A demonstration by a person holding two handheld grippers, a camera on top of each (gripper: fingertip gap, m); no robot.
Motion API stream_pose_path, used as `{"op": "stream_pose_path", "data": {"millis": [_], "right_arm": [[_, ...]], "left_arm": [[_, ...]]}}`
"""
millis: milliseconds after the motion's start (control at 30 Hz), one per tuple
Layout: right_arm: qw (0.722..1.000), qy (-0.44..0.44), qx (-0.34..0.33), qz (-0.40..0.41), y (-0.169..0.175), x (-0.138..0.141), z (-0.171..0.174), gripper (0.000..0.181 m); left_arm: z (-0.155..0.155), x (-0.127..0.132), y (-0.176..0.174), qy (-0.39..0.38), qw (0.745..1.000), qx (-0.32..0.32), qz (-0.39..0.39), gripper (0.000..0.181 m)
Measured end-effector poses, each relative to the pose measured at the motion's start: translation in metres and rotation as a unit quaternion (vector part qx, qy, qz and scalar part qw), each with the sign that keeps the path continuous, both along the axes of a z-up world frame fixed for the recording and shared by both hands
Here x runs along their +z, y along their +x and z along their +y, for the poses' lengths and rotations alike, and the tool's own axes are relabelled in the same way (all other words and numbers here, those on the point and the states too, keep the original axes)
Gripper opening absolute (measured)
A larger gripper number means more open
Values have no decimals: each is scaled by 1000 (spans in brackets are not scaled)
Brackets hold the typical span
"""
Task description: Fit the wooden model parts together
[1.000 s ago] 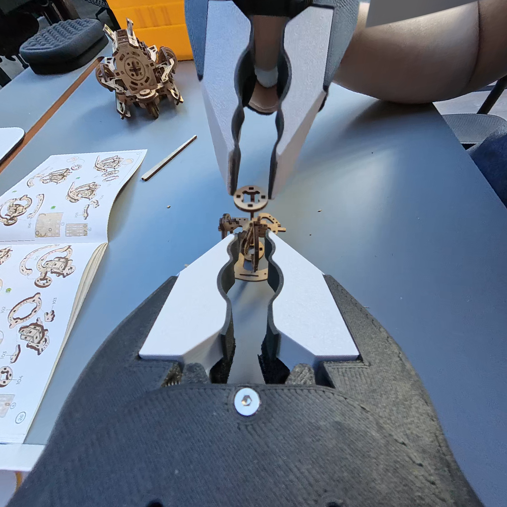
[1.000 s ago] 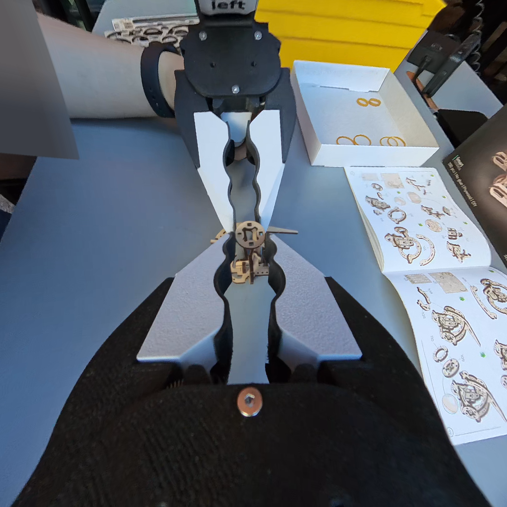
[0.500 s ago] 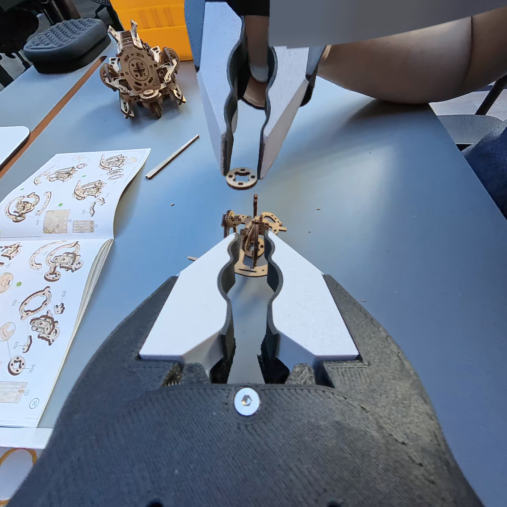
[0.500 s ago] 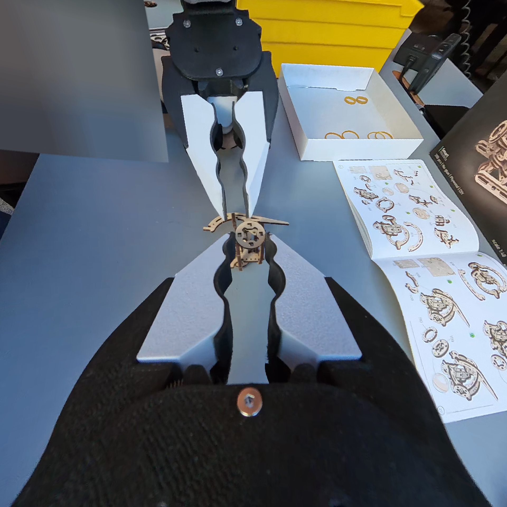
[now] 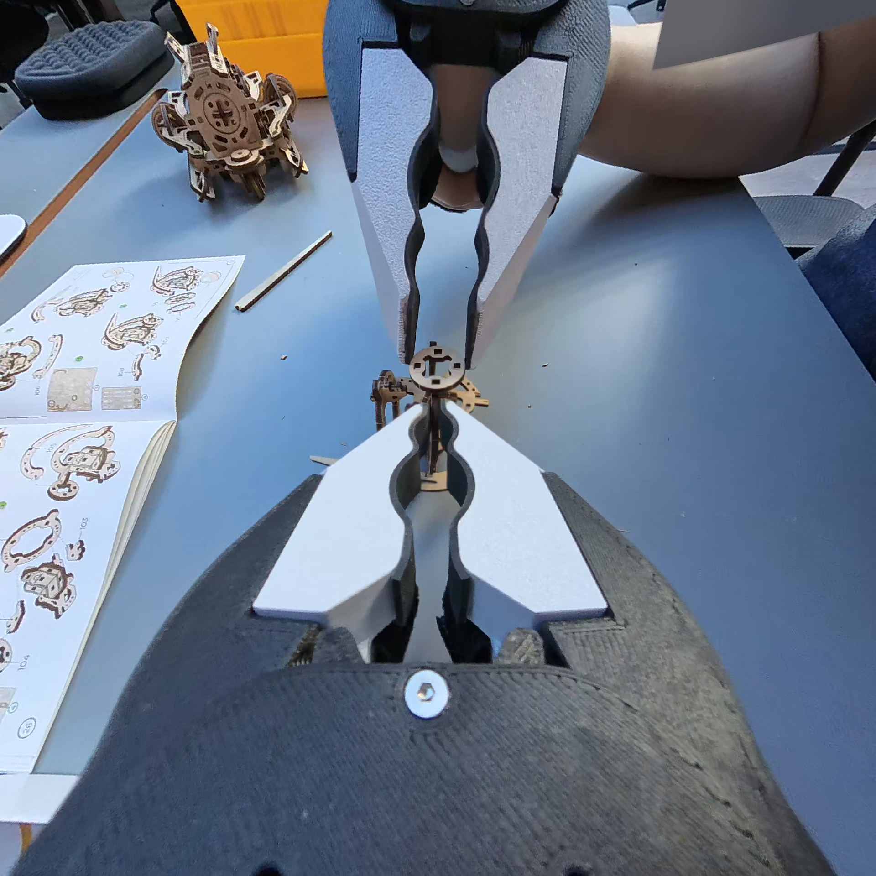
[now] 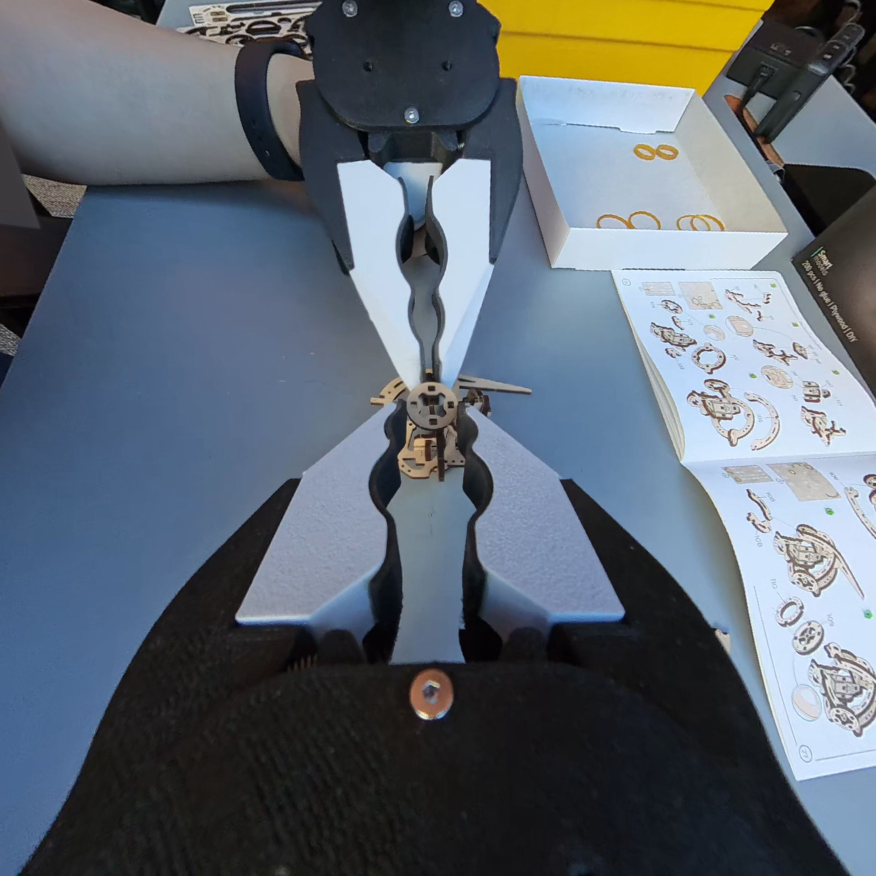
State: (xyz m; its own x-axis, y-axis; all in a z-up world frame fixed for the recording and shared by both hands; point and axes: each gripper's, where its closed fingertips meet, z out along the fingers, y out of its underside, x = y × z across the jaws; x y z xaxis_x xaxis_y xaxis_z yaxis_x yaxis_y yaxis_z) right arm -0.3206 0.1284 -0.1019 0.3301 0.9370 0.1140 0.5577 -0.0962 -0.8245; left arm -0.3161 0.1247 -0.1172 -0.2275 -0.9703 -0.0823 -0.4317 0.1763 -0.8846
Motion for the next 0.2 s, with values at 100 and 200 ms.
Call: {"op": "stream_pose_path", "data": {"millis": [100, 200], "right_arm": [[1000, 3, -5, 1, 0, 1, 1, 20], [1000, 4, -3, -1, -1, 0, 1, 20]], "left_arm": [[1, 0, -1, -11, 1000, 1, -2, 1], [3, -5, -2, -13, 1000, 7, 12, 11]]}}
